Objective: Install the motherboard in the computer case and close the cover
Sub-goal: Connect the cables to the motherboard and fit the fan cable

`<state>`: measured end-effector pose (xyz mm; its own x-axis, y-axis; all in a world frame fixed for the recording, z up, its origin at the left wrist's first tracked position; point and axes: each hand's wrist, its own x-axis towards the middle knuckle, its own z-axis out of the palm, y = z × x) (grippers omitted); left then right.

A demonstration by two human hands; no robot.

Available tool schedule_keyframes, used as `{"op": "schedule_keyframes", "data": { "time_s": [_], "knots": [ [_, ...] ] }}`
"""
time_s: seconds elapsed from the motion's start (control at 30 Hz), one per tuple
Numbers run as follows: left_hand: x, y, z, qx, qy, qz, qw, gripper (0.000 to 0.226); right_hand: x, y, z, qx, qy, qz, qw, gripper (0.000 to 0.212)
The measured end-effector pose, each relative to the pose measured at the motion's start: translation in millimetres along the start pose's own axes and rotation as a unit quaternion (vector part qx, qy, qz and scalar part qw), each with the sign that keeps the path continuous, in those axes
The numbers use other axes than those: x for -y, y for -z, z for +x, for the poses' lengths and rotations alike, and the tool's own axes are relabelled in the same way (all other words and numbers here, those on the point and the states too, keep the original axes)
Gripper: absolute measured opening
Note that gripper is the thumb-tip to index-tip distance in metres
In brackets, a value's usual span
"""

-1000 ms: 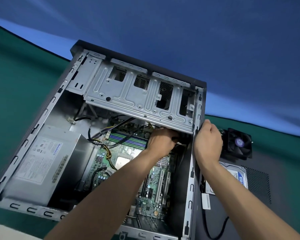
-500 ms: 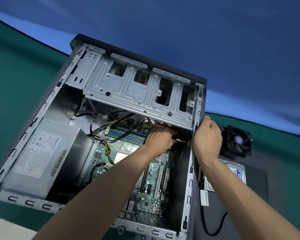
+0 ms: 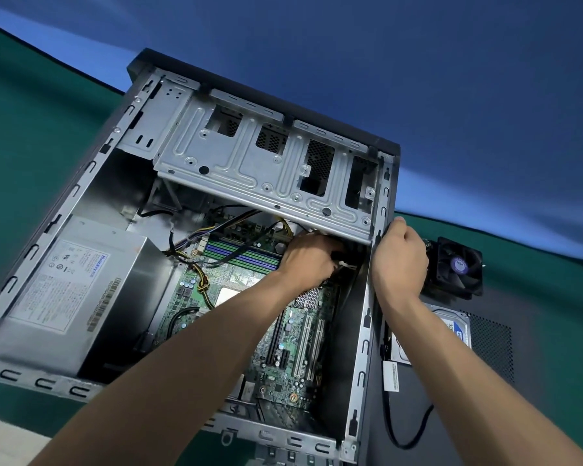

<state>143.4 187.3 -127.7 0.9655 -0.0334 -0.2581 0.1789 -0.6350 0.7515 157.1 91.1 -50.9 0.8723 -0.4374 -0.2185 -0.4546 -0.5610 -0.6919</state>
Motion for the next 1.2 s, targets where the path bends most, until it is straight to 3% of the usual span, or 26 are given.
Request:
{"op": "schedule_keyframes", "data": {
  "time_s": [0.17, 0.27, 0.4, 1.2],
  "knots": [
    [0.8, 0.8, 0.5, 0.026, -0.015, 0.014, 0.999, 0.047, 0.4, 0.5, 0.1, -0.002, -0.001, -0.002, 1.000, 0.041],
    [0.1, 0.6, 0.8, 0.035, -0.022, 0.038, 0.998, 0.017, 0.6, 0.5, -0.3, -0.003, 0.000, -0.001, 1.000, 0.041],
    [-0.3, 3.5, 2.2, 0.031, -0.060, 0.057, 0.996, 0.031, 0.8, 1.2, -0.5, -0.004, 0.001, -0.003, 1.000, 0.041],
    [4.3, -4.0, 3.3, -0.013, -0.080, 0.057, 0.995, 0.030, 3.2, 1.6, -2.4, -0.008, 0.007, 0.000, 1.000, 0.041]
  ]
}}
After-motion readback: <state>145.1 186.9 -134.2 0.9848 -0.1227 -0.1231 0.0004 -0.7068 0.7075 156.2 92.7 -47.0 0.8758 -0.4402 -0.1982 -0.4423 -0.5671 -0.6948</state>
